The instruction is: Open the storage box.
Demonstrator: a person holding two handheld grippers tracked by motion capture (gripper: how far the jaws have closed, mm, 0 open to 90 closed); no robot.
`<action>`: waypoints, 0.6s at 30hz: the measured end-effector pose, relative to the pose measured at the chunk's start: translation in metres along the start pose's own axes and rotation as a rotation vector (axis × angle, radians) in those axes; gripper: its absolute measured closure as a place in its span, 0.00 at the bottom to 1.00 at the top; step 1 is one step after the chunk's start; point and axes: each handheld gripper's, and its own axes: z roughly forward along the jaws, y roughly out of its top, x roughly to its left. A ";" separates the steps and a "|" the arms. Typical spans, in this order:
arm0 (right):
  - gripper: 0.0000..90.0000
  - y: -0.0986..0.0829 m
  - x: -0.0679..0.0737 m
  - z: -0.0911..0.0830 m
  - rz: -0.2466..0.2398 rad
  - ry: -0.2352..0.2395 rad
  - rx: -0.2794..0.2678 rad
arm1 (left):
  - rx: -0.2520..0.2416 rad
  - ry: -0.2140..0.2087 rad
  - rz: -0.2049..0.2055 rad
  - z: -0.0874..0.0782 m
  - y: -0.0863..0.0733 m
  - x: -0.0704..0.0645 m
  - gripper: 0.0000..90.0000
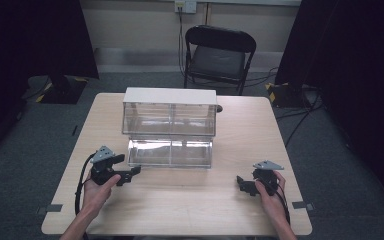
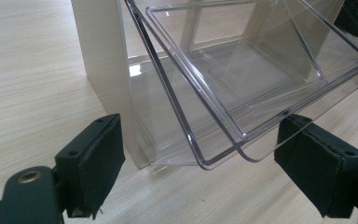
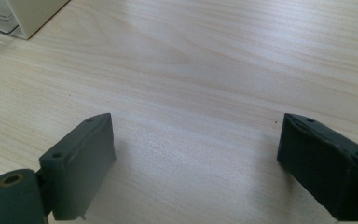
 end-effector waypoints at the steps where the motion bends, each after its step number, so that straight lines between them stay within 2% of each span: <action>1: 0.11 0.000 0.000 0.000 0.000 0.000 0.000 | 0.001 -0.001 0.000 0.000 0.000 0.000 0.17; 7: 0.11 0.000 0.000 0.000 0.000 0.001 0.000 | 0.018 -0.005 0.018 0.001 0.004 -0.002 0.17; 14: 0.11 0.000 0.000 0.000 -0.002 0.001 0.000 | 0.007 -0.002 0.015 0.003 0.007 -0.001 0.17; 16: 0.11 0.000 0.000 0.000 -0.002 0.001 0.000 | 0.019 0.004 0.018 0.003 0.010 0.001 0.17; 18: 0.11 0.000 0.000 0.000 -0.002 0.001 0.000 | 0.004 0.007 0.008 0.002 0.012 0.003 0.17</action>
